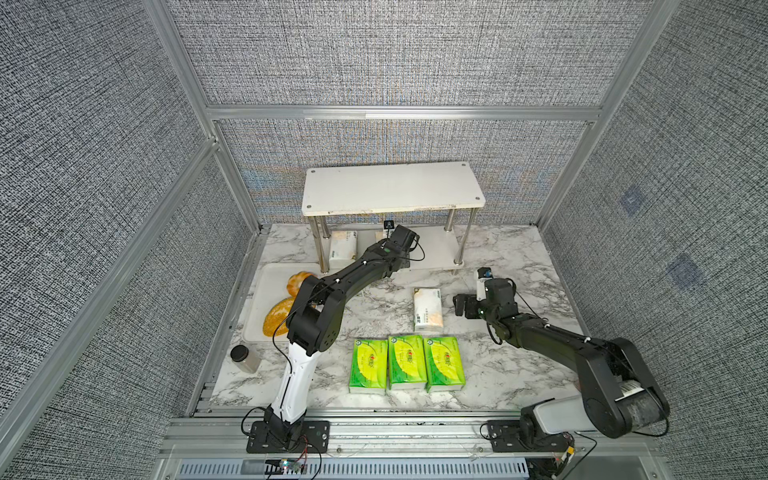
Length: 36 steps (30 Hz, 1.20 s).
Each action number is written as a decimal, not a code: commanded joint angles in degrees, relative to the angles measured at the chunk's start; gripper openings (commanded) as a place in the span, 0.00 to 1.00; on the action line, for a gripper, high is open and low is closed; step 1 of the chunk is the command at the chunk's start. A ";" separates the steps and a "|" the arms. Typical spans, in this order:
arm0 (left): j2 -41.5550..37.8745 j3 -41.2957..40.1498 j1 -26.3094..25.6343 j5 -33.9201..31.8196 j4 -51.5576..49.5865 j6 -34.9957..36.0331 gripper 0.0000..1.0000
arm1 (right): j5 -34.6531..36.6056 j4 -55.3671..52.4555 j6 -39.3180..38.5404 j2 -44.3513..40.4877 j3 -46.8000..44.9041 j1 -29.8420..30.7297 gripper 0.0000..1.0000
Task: Place the tissue boxes on the shelf by color
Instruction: Place a box of tissues on the shelf.
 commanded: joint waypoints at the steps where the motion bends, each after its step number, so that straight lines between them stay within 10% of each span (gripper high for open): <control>1: 1.08 1.86 0.34 0.53 1.37 0.41 0.83 | 0.02 1.29 0.04 0.18 0.52 0.25 0.99; 36: 5.19 12.59 0.39 2.10 -5.71 0.15 0.97 | 0.11 1.68 0.44 -0.46 -0.55 0.82 0.99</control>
